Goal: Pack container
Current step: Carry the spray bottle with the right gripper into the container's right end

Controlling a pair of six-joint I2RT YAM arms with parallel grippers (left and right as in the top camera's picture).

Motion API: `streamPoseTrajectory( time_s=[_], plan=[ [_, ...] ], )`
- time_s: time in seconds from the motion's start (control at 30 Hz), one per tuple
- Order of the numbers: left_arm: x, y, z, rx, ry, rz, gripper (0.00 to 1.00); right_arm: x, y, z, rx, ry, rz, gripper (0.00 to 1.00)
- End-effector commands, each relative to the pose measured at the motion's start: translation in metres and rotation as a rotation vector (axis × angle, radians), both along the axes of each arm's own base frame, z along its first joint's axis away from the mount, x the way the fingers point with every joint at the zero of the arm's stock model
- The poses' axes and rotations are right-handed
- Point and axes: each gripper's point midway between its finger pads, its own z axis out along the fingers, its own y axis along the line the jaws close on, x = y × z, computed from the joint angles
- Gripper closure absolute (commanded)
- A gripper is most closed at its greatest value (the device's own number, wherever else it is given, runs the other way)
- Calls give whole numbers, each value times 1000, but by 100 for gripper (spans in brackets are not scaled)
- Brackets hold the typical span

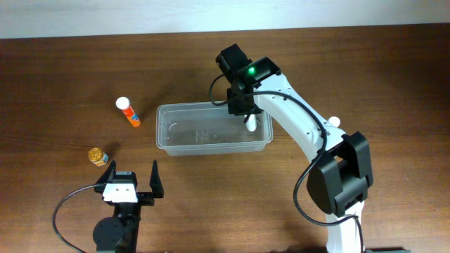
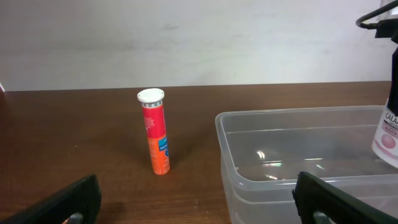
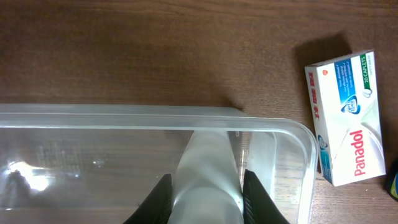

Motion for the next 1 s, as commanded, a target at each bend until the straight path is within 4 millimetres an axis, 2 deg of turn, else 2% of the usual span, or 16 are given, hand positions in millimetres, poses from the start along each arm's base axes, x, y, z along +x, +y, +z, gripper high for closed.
streamPoseTrajectory(
  time_s=[0.0, 0.2, 0.8, 0.97],
  plan=[
    [0, -2, -2, 14, -1, -12, 1, -1, -3, 7, -16, -32, -15, 79],
    [0, -2, -2, 14, -1, -12, 1, -3, -4, -3, -21, -23, -15, 79],
    [0, -2, -2, 14, -1, -12, 1, 0, -3, -3, -15, -35, -15, 78],
    [0, -2, -2, 14, -1, -12, 1, 0, -3, -9, -17, -32, -16, 79]
  ],
)
